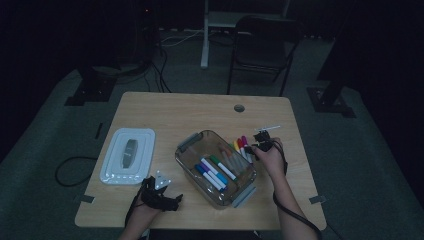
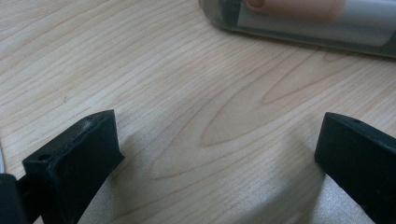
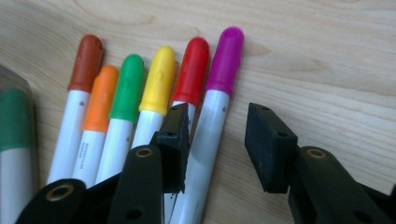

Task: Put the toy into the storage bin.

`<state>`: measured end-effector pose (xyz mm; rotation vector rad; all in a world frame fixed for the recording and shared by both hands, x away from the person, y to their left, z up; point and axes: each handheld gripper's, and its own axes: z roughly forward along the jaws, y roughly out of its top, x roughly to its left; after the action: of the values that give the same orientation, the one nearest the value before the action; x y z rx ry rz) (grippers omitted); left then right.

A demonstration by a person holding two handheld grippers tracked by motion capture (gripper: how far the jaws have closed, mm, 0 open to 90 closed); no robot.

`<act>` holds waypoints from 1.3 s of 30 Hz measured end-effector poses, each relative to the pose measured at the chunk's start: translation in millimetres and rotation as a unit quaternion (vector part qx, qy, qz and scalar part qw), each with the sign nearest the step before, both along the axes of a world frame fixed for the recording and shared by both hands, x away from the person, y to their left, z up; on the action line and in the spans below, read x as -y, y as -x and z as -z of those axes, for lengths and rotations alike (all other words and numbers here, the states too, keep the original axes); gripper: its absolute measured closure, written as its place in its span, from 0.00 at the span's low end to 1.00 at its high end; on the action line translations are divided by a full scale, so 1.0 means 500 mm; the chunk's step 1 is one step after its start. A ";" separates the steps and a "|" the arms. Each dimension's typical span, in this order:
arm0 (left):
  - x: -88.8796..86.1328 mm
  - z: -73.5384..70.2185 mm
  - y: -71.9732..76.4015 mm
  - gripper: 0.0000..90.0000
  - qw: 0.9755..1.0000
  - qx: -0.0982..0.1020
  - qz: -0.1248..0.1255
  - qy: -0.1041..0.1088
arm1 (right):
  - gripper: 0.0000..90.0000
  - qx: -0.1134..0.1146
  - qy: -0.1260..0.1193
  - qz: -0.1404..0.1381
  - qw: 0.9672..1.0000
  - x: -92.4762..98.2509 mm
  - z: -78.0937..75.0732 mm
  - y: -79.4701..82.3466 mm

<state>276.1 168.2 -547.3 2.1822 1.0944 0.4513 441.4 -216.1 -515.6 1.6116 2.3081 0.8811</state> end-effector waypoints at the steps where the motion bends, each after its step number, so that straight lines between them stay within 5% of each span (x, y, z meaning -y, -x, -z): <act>1: 0.000 0.000 0.000 0.01 1.000 0.000 0.000 0.000 | 0.70 -0.002 0.007 -0.001 1.000 -0.001 0.002 -0.002; 7: 0.000 0.000 0.000 0.01 1.000 0.000 0.000 0.000 | 0.84 -0.011 0.023 0.002 1.000 -0.004 0.012 -0.007; 12: 0.000 0.000 0.000 0.01 1.000 0.000 0.000 0.000 | 0.85 -0.015 0.015 0.023 1.000 0.006 0.004 -0.005; 22: 0.000 0.000 0.000 0.01 1.000 0.000 0.000 0.000 | 0.85 0.030 -0.044 0.036 0.998 0.039 -0.115 0.044; 32: 0.000 0.000 0.000 0.01 1.000 0.001 -0.001 0.001 | 0.85 0.072 -0.066 -0.026 0.995 -0.001 -0.244 0.105; 39: 0.000 0.000 0.000 0.01 1.000 0.000 -0.001 0.001 | 0.85 0.077 -0.086 -0.081 0.990 -0.061 -0.287 0.136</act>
<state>276.1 168.2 -547.3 2.1803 1.0952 0.4519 373.3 -185.7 -372.1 1.3758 2.3335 1.2261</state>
